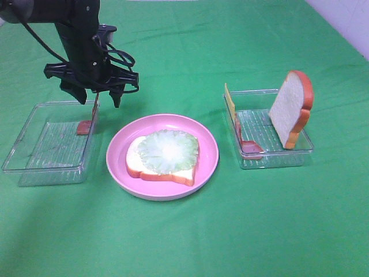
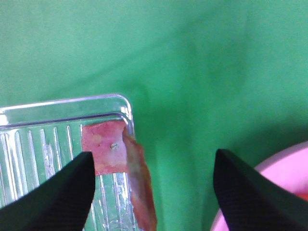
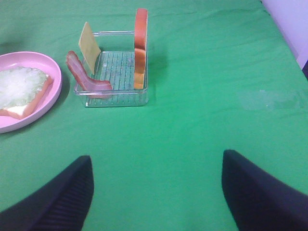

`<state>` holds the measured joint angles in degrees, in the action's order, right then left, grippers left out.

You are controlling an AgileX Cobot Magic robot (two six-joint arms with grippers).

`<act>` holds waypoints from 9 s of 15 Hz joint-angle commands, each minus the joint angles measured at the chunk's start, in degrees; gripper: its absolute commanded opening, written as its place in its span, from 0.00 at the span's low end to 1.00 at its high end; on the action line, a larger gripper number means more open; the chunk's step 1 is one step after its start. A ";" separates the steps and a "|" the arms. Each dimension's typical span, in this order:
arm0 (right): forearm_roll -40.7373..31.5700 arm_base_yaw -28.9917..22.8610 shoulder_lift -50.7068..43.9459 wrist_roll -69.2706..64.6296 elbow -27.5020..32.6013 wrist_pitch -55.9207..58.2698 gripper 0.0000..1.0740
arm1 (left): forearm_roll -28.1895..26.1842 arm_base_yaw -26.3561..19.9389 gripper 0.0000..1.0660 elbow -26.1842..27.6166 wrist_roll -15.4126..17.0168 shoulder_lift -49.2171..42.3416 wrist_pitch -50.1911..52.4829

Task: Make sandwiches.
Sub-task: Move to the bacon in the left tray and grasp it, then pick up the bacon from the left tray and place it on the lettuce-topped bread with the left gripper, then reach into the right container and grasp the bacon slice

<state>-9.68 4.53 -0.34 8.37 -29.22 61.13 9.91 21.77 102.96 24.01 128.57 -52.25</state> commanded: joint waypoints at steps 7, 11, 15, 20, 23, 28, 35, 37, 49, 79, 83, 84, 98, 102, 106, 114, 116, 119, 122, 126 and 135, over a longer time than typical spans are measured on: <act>0.06 0.34 -0.80 0.06 0.17 -0.52 0.66 | 0.17 -0.06 0.44 0.17 0.40 0.23 1.95; 0.06 0.34 -0.80 0.06 0.17 -0.52 0.66 | 0.17 -0.06 0.23 0.17 0.40 0.23 2.41; 0.06 0.34 -0.80 0.06 0.17 -0.52 0.66 | 0.17 -0.06 0.11 0.17 0.40 0.23 2.12; 0.06 0.34 -0.80 0.06 0.17 -0.52 0.66 | 0.06 -0.06 0.00 0.17 -0.29 -0.97 -0.80; 0.06 0.34 -0.80 0.06 0.17 -0.52 0.66 | -1.83 -0.06 0.00 0.17 -2.18 -5.67 -2.01; 0.06 0.34 -0.80 0.06 0.17 -0.52 0.66 | -17.25 0.00 0.00 0.17 -11.75 -12.55 -2.41; 0.06 0.34 -0.80 0.06 0.17 -0.52 0.66 | -41.08 6.59 0.00 0.11 -24.47 -7.96 -2.58; 0.06 0.34 -0.80 0.06 0.17 -0.52 0.66 | -41.48 9.80 0.00 0.11 -24.47 -6.02 -2.58; 0.06 0.34 -0.80 0.06 0.17 -0.52 0.66 | -19.71 10.77 0.00 0.11 -19.71 -2.06 -2.29; 0.06 0.34 -0.80 0.06 0.17 -0.52 0.66 | -6.88 10.77 0.55 -1.55 -13.98 -28.19 -21.31; 0.06 0.34 -0.80 0.06 0.17 -0.52 0.66 | -7.22 10.77 0.55 -14.21 -13.98 -39.94 -21.31; 0.06 0.34 -0.80 0.06 0.17 -0.52 0.66 | -7.22 10.77 0.55 -22.98 -13.75 -47.56 -21.26; 0.06 0.34 -0.80 0.06 0.17 -0.52 0.66 | -5.79 10.77 0.55 -64.34 -13.98 -99.81 -11.06; 0.11 0.34 -0.80 0.06 0.17 -0.52 0.66 | -5.44 10.77 0.55 -71.68 -13.92 -114.71 -12.78; -0.34 0.34 1.78 0.06 -0.29 -1.43 0.66 | -5.27 10.77 0.55 -72.25 -14.95 -125.31 -11.92; -16.10 0.34 31.34 6.36 -1.32 -24.24 0.65 | -6.36 10.77 0.55 -74.43 -21.31 -129.95 -7.51; -20.40 0.34 42.23 13.92 -2.92 -24.35 0.65 | -6.36 10.77 0.55 -74.43 -21.31 -129.95 -7.51; -23.55 0.34 54.83 17.48 -8.82 -20.80 0.65 | -6.36 10.77 0.55 -74.43 -21.31 -129.95 -7.51; -24.01 0.34 68.93 17.19 -19.02 -12.32 0.65 | -6.36 10.77 0.55 -74.43 -21.31 -129.95 -7.51; -24.35 -0.06 82.74 13.18 -32.77 -4.87 0.65 | -6.36 10.77 0.55 -74.43 -21.31 -129.95 -7.51; -5.50 -22.98 106.17 -8.37 -56.84 -1.03 0.65 | -6.36 10.77 0.55 -74.43 -21.31 -129.95 -7.51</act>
<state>-16.27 -17.36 103.82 2.23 -83.94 57.87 4.01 32.43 28.65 2.86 -0.29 -60.45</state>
